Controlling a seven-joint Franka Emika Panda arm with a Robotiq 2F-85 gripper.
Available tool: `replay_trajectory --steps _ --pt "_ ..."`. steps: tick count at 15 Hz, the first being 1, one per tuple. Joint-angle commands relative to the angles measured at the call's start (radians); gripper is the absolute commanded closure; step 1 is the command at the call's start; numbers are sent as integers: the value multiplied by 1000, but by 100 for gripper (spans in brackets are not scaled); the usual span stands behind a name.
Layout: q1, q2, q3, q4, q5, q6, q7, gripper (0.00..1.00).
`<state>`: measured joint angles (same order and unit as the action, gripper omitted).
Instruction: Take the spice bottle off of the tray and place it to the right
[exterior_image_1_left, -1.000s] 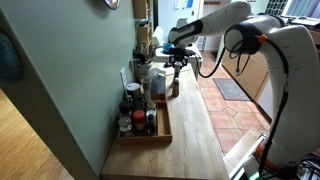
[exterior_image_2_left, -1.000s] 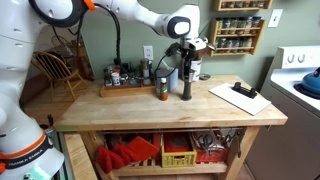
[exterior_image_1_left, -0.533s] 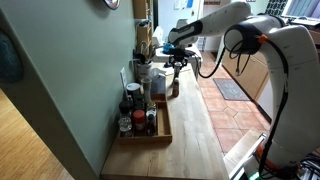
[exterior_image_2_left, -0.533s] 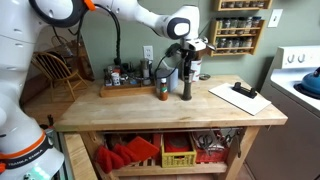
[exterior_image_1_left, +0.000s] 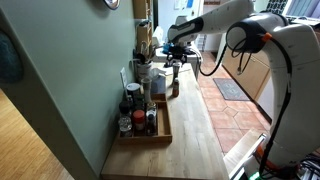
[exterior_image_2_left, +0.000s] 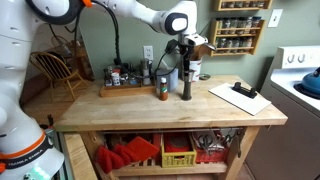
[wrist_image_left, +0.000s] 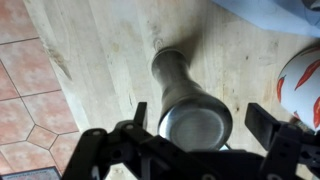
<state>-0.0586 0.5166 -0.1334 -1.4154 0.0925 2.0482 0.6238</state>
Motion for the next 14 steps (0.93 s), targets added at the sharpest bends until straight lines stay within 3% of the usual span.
replay_trajectory --steps 1,7,14 --pt "-6 -81 15 -74 -20 -16 -159 0" --pt "-7 -216 41 -180 -34 -42 -467 0" --pt "28 -431 100 -343 -104 -131 -722 0"
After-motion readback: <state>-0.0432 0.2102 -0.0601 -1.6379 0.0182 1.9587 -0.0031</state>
